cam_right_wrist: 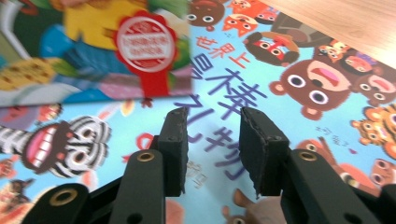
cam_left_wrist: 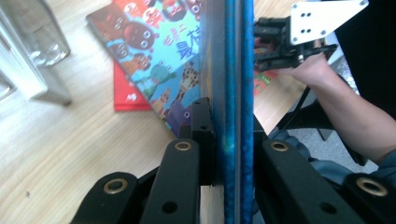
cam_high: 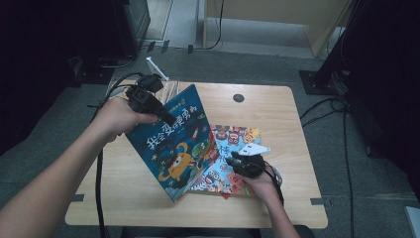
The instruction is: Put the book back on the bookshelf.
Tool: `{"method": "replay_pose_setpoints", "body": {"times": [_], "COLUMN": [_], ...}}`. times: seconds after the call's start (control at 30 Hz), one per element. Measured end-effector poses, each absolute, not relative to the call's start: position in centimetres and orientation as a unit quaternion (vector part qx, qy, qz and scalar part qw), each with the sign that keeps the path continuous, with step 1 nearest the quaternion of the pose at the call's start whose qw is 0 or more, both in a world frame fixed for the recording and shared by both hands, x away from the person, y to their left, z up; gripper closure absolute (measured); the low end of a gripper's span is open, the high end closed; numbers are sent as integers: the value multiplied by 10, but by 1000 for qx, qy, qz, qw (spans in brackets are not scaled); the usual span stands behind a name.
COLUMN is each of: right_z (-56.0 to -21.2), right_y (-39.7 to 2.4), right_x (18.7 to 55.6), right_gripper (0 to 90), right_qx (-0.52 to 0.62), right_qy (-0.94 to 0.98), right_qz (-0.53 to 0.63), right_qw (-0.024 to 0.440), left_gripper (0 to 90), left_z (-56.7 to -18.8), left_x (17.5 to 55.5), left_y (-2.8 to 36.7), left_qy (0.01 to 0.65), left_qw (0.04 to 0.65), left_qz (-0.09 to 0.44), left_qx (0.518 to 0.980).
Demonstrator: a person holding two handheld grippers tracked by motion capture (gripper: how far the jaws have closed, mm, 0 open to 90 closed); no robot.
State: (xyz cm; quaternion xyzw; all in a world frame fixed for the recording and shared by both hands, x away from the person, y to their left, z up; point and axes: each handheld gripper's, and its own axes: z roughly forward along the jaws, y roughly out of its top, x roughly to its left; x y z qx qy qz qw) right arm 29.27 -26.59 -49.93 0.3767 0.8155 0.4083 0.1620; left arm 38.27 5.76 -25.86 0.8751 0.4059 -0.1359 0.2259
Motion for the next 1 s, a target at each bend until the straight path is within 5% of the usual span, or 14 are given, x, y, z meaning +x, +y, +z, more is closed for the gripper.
{"method": "replay_pose_setpoints", "body": {"times": [1.0], "right_z": [-503], "right_y": [-267], "right_x": [308], "right_gripper": [486], "right_qx": [373], "right_qy": [824], "right_qz": [393], "right_qw": [163], "left_gripper": [823], "left_z": [-247], "left_x": [337], "left_y": [188], "left_qy": [487], "left_qw": [263], "left_qz": [-108], "left_qx": [825]}}
